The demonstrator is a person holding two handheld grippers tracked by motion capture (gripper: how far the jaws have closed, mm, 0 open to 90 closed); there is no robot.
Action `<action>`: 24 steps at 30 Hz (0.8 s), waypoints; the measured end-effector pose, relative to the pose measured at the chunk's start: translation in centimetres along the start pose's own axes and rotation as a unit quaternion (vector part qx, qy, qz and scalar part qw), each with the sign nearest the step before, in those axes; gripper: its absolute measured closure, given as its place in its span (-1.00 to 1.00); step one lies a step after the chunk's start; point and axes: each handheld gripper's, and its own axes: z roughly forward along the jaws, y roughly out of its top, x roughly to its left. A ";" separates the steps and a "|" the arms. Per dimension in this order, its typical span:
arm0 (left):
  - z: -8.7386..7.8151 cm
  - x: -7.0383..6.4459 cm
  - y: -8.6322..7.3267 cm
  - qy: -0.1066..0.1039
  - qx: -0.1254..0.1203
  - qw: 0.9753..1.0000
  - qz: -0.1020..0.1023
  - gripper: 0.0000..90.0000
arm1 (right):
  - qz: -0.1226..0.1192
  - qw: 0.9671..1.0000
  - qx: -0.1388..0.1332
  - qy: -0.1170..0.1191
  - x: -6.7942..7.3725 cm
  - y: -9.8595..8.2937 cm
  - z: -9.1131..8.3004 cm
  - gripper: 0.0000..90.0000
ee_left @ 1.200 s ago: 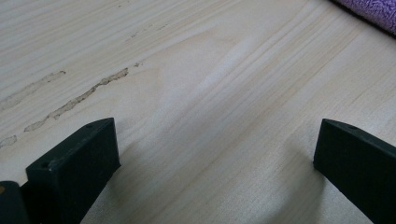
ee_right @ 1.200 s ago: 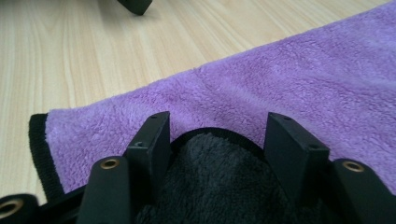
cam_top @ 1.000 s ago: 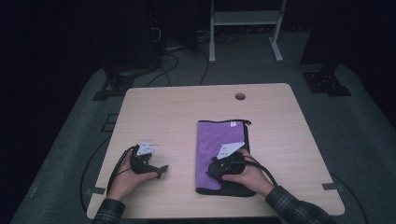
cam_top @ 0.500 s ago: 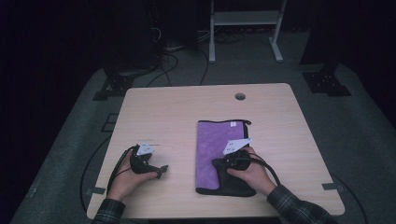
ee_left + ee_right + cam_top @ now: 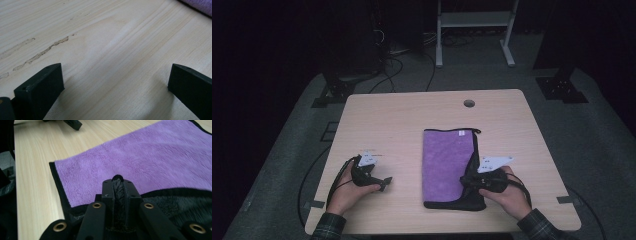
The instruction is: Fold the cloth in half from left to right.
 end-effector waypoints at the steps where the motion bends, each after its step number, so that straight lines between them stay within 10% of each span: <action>1: 0.0 0.0 0.0 0.000 0.000 1.000 0.000 -1.00 | 0.004 1.000 -0.001 -0.002 0.1 -0.3 -0.4 0.79; 16: 0.0 -0.1 0.0 0.000 -0.001 1.000 -0.003 -1.00 | 0.015 0.999 0.039 -0.034 1.1 -4.0 -3.4 0.55; 24: 0.0 0.0 0.0 0.001 -0.001 1.000 -0.002 -1.00 | 0.026 0.999 -0.030 -0.031 0.8 -3.6 -5.4 0.49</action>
